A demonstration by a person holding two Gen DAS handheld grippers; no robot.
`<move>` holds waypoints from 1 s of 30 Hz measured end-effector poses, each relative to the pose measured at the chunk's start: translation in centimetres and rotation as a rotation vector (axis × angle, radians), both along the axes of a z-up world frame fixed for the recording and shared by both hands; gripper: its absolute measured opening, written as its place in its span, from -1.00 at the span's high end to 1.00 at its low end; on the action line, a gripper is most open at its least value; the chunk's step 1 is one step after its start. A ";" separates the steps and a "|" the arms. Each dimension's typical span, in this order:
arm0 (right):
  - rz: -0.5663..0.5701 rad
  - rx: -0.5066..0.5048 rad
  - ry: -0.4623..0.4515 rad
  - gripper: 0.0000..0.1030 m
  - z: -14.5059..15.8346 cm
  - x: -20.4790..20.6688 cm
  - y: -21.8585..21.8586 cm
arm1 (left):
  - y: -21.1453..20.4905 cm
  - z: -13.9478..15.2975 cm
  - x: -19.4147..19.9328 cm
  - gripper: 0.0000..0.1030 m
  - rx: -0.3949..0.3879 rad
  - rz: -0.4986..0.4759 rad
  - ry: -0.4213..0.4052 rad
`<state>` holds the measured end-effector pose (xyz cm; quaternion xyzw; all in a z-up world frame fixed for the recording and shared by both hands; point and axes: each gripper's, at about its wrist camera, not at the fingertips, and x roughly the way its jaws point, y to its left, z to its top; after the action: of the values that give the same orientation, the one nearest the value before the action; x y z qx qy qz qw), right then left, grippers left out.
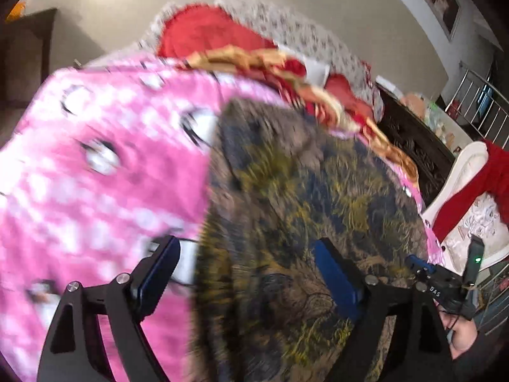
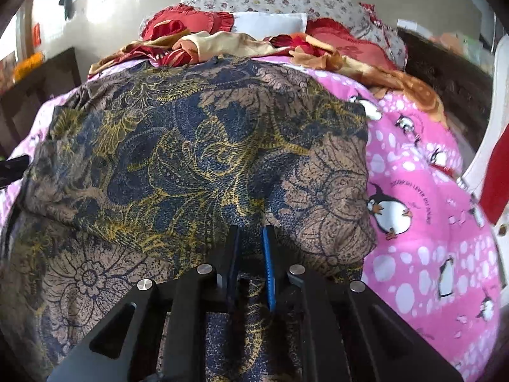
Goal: Fold small clothes
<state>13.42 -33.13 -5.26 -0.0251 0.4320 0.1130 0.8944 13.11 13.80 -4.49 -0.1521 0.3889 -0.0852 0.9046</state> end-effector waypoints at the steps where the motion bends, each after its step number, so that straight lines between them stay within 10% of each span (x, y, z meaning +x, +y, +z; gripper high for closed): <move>1: 0.001 0.015 0.001 0.52 -0.1 0.0 -0.1 | 0.1 0.7 -0.4 -0.73 0.013 0.007 -0.013; 7: 0.004 0.047 0.001 0.51 0.2 0.0 -0.6 | -5.3 1.6 0.2 -0.21 -0.017 -0.104 -0.024; 11: 0.006 0.030 0.007 0.51 0.2 -0.1 -0.5 | -8.2 -3.8 2.5 0.22 0.110 -0.105 0.113; 21: -0.021 0.022 -0.073 0.49 5.9 0.8 4.6 | -9.7 -0.3 2.2 -0.06 0.133 -0.086 0.008; 25: -0.010 0.005 -0.056 0.46 4.8 4.3 7.2 | -9.3 -3.6 5.4 -0.23 0.152 -0.065 0.195; 30: -0.070 0.030 0.086 0.45 1.8 6.9 6.5 | -11.3 -2.3 6.2 -0.35 0.298 -0.129 0.238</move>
<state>20.28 -26.63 -3.45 0.0082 0.4689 0.0888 0.8787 19.26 2.50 -6.83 -0.0003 0.5103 -0.0657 0.8575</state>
